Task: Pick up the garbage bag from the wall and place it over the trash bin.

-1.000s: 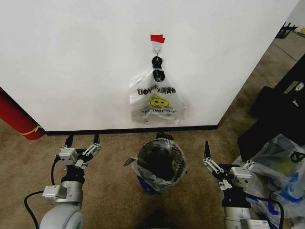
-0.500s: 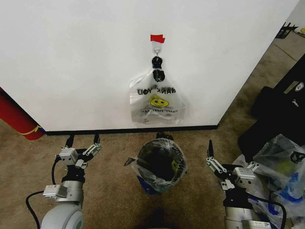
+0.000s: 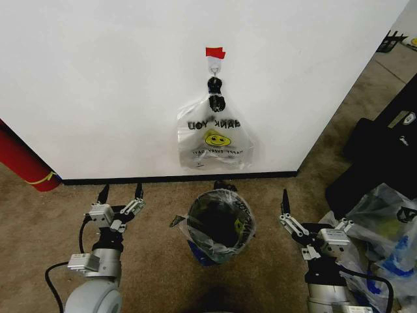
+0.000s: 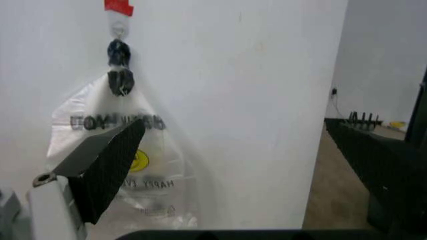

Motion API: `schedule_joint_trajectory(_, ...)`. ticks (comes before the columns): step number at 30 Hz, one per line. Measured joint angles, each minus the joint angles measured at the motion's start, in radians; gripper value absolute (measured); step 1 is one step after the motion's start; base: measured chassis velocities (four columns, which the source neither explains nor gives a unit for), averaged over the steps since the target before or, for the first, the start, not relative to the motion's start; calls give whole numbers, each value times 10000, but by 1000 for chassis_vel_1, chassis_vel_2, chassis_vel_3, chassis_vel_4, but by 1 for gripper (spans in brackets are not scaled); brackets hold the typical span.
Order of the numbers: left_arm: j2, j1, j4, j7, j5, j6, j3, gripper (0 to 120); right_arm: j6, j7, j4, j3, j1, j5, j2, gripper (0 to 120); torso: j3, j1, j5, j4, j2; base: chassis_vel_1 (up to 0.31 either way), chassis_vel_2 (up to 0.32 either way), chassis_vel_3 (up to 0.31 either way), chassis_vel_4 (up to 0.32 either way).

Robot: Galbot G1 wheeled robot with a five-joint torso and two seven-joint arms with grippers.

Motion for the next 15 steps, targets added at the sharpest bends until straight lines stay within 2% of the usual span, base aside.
schedule_joint_trajectory(5,-17,19,-17,-3,19,10,13,100,39,-528,-17,152,18,220,1,100,0,0,0,0,0,0,0,0,0)
schedule_joint_trajectory(8,-6,6,-5,-16,-6,28,-2,100,-69,-466,-33,287,60,271,4,93,0,0,-1,0,0,0,0,0,0)
schedule_joint_trajectory(9,21,-51,35,-37,-113,57,-58,100,-551,-200,-11,331,83,737,-32,86,0,0,1,-1,0,0,0,0,0)
schedule_joint_trajectory(10,21,-51,35,-37,-113,57,-58,100,-551,-200,-11,331,83,737,-32,86,0,0,1,-1,0,0,0,0,0)
schedule_joint_trajectory(13,58,-121,67,-57,-205,89,-117,100,-432,-333,-98,830,207,1018,-144,74,0,0,-1,1,0,0,0,0,0)
schedule_joint_trajectory(15,58,-185,121,-70,-236,108,-117,100,-821,19,-43,855,176,1121,-212,67,0,0,1,0,0,0,0,0,0)
